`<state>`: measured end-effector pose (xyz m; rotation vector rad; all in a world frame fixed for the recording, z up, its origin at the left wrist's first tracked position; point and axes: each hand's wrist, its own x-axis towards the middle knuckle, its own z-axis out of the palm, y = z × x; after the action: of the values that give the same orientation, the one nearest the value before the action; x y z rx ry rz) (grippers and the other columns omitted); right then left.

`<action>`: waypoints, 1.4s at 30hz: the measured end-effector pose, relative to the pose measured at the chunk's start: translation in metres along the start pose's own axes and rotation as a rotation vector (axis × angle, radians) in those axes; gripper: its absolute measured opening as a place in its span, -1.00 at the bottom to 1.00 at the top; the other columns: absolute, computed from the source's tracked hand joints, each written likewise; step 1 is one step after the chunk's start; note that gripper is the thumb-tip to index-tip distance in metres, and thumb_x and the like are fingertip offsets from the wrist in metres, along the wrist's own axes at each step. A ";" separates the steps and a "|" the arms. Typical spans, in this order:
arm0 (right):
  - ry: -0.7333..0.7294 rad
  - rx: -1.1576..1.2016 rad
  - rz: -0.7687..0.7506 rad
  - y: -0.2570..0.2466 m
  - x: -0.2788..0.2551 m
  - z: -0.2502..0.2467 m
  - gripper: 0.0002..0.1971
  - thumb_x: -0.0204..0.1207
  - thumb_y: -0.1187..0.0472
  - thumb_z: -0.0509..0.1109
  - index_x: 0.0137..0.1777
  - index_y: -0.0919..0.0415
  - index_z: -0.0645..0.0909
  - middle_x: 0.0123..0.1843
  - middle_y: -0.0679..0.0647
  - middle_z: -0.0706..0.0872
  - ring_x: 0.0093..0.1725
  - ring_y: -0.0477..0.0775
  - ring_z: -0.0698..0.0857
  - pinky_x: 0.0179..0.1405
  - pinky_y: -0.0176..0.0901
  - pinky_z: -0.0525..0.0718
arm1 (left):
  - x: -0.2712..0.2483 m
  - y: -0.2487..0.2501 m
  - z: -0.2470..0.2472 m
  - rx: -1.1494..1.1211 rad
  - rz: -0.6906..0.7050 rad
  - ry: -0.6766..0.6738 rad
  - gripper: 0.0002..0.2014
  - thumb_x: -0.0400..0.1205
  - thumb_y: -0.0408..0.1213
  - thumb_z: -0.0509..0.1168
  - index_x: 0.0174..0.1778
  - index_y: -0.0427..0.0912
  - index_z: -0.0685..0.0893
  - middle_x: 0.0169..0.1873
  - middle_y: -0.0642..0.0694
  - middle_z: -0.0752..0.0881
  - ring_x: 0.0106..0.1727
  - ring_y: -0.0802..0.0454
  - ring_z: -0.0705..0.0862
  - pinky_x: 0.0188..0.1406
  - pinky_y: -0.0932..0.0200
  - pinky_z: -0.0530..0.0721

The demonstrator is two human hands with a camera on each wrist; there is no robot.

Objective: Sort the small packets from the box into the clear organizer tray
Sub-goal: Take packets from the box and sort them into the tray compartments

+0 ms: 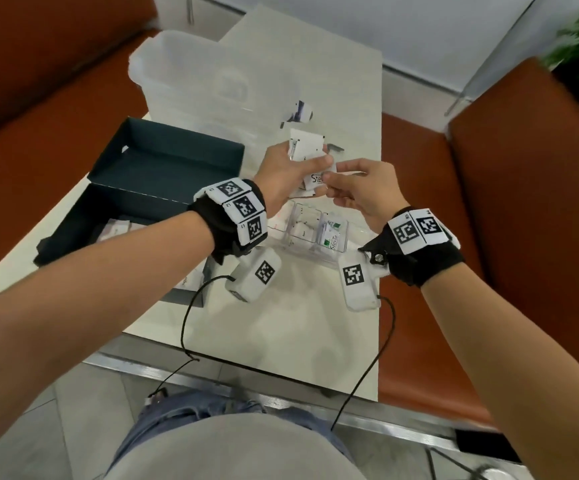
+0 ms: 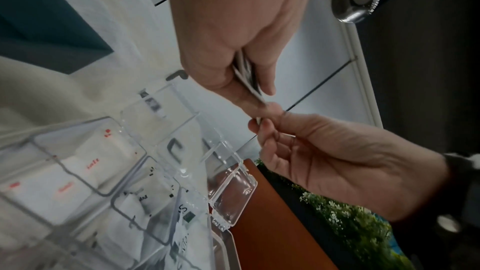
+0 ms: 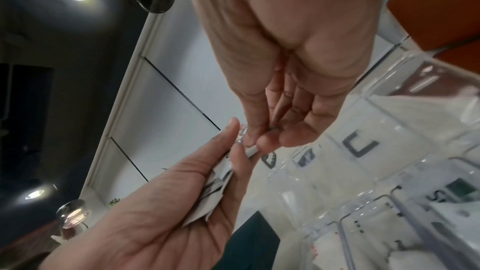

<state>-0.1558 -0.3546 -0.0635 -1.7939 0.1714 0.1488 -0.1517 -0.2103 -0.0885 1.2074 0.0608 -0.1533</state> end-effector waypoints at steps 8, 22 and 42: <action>-0.004 -0.047 -0.065 0.015 0.001 -0.039 -0.85 0.51 0.34 0.49 0.06 0.32 0.68 -0.23 0.12 0.73 -0.33 -0.01 0.68 -0.28 -0.23 0.68 | -0.001 -0.017 0.014 0.087 -0.028 -0.044 -0.78 0.49 -0.43 0.54 -0.01 -0.19 0.70 -0.21 -0.12 0.85 -0.20 -0.13 0.85 -0.35 0.12 0.79; -0.198 -0.898 -0.185 0.039 0.041 -0.050 -0.81 0.58 0.27 0.40 0.13 0.30 0.74 -0.10 0.09 0.75 -0.18 -0.07 0.63 -0.16 -0.33 0.50 | -0.004 -0.033 -0.005 0.026 -0.110 0.109 -0.86 0.59 -0.36 0.45 0.00 -0.29 0.66 -0.16 -0.30 0.74 -0.28 -0.19 0.76 -0.38 0.14 0.73; -0.079 -1.224 -0.322 0.090 0.032 -0.021 -0.69 0.39 0.07 0.57 0.10 0.04 0.62 -0.03 -0.06 0.72 0.09 0.13 0.60 -0.02 0.06 0.12 | -0.008 -0.038 -0.006 0.015 -0.140 0.125 -0.74 0.59 -0.34 0.46 0.14 -0.33 0.65 -0.14 -0.31 0.76 -0.23 -0.18 0.81 -0.33 0.09 0.78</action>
<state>-0.1421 -0.3964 -0.1505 -2.9894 -0.3538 0.0917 -0.1649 -0.2167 -0.1246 1.2266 0.2546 -0.2010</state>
